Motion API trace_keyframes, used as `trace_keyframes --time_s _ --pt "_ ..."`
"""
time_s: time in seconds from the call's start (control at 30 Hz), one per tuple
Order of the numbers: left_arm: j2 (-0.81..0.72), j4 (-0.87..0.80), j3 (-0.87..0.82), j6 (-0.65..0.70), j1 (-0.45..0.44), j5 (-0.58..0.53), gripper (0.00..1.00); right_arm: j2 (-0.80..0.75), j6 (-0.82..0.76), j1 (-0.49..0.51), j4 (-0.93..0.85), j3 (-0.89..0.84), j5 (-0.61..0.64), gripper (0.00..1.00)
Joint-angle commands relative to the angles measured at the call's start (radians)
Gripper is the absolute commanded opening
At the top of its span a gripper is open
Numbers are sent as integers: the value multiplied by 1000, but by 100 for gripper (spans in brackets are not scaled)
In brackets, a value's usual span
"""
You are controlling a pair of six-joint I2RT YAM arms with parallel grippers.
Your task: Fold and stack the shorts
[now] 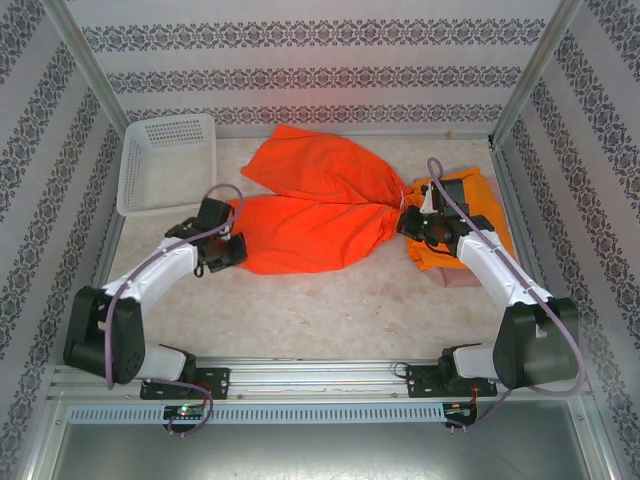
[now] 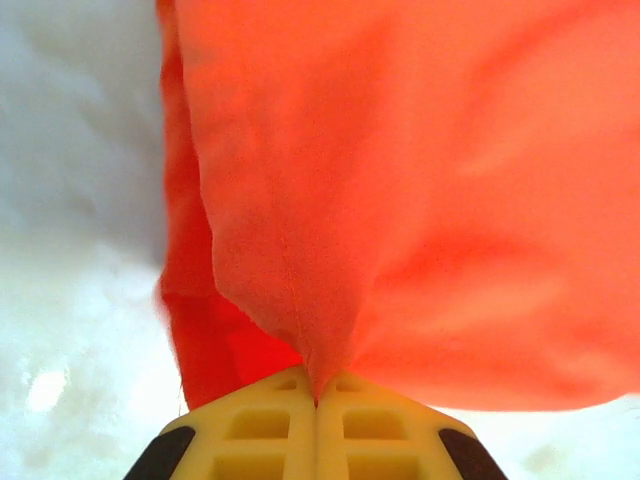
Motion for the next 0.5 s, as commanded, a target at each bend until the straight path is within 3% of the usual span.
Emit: trace_keyframes --time_s 0.0,0.23,0.47 --pt "-92 -104 146 56 40 -63 0 -41 3 5 -16 85 -46 0" --pt "-175 -262 396 110 88 -100 0 -118 33 14 -47 152 -126 0" --pt "-311 -344 306 82 91 -118 0 -226 10 94 -200 42 -131 2"
